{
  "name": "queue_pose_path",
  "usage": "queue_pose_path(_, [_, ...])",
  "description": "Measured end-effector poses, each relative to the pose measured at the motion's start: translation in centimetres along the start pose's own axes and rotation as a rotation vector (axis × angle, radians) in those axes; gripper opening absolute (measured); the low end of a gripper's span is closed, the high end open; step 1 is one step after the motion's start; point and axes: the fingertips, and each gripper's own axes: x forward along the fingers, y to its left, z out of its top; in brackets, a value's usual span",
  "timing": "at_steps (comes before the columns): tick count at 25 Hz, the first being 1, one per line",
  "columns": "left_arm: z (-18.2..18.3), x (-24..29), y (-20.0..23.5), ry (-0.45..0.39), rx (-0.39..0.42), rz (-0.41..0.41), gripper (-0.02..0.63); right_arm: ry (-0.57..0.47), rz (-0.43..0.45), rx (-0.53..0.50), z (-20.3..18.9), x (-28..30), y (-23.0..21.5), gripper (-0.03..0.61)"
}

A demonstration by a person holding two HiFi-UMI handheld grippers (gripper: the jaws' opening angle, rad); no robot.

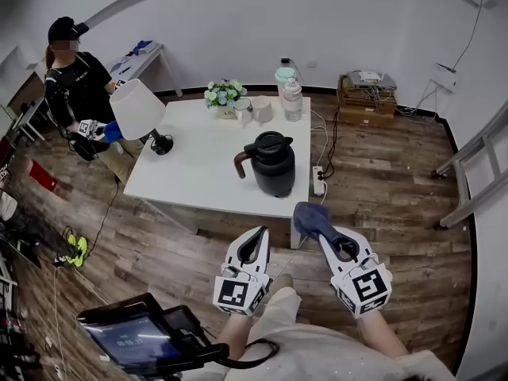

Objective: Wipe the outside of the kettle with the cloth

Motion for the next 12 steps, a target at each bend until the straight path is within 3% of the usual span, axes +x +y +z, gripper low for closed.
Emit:
queue_pose_path(8, [1.1, 0.7, 1.2, -0.074, -0.011, 0.086, 0.006, -0.078, -0.093, 0.025, 0.5, 0.5, 0.3, 0.063])
queue_pose_path(12, [1.7, 0.3, 0.8, -0.093, 0.001, 0.075, 0.006, -0.079, -0.099, 0.024, 0.3, 0.9, 1.5, 0.063])
